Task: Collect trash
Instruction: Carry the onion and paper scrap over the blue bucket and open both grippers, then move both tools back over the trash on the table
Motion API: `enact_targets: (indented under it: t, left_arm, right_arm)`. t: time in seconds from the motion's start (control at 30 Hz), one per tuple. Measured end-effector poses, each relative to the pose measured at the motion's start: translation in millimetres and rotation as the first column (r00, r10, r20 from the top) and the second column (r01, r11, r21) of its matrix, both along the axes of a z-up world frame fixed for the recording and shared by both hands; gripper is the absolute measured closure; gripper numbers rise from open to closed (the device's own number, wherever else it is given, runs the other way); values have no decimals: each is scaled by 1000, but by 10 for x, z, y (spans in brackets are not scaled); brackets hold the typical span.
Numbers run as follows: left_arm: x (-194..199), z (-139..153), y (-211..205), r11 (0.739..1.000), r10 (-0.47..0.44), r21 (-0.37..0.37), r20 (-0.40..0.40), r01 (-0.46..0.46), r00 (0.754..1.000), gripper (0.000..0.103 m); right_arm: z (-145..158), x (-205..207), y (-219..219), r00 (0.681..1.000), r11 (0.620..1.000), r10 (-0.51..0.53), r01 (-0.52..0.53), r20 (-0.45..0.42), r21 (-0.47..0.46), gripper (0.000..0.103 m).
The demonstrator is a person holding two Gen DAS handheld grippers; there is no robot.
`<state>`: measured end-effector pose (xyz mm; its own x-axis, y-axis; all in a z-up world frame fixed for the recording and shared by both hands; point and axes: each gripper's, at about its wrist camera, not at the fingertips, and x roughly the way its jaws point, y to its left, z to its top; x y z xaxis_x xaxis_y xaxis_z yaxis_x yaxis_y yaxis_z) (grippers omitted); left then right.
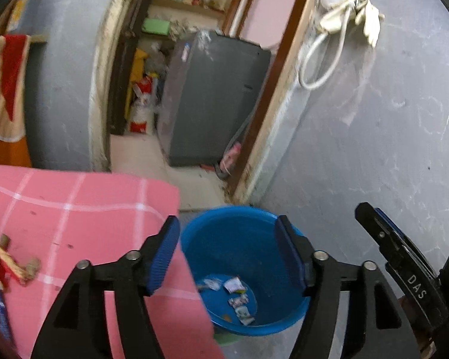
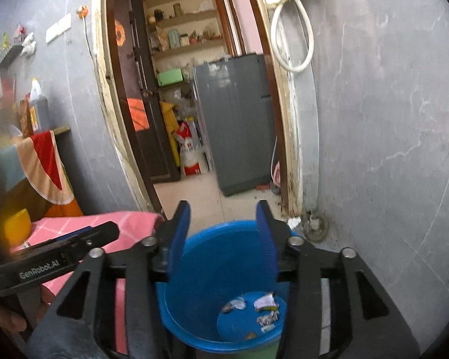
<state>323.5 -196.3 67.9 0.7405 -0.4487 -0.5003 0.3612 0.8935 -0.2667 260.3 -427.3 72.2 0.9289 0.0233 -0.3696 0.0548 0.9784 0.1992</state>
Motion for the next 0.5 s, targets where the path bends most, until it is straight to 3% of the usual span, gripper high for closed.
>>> enact_targets:
  t: [0.13,0.27,0.5]
  left_arm:
    - [-130,144,233,999,53,-12,77,-52,996,22]
    - [-286,280,491,994,107,-22,150,-105,983,11]
    - [-632,424,963,980,198,-25,277,-199,940,3]
  right_arm:
    - [104,-82,91,997,1000,-2,1,71,5,15]
    - [220,-182,230,988,1000,6,-10,157,22,0]
    - [394,-355,537,959,998,28,-41,281,39,0]
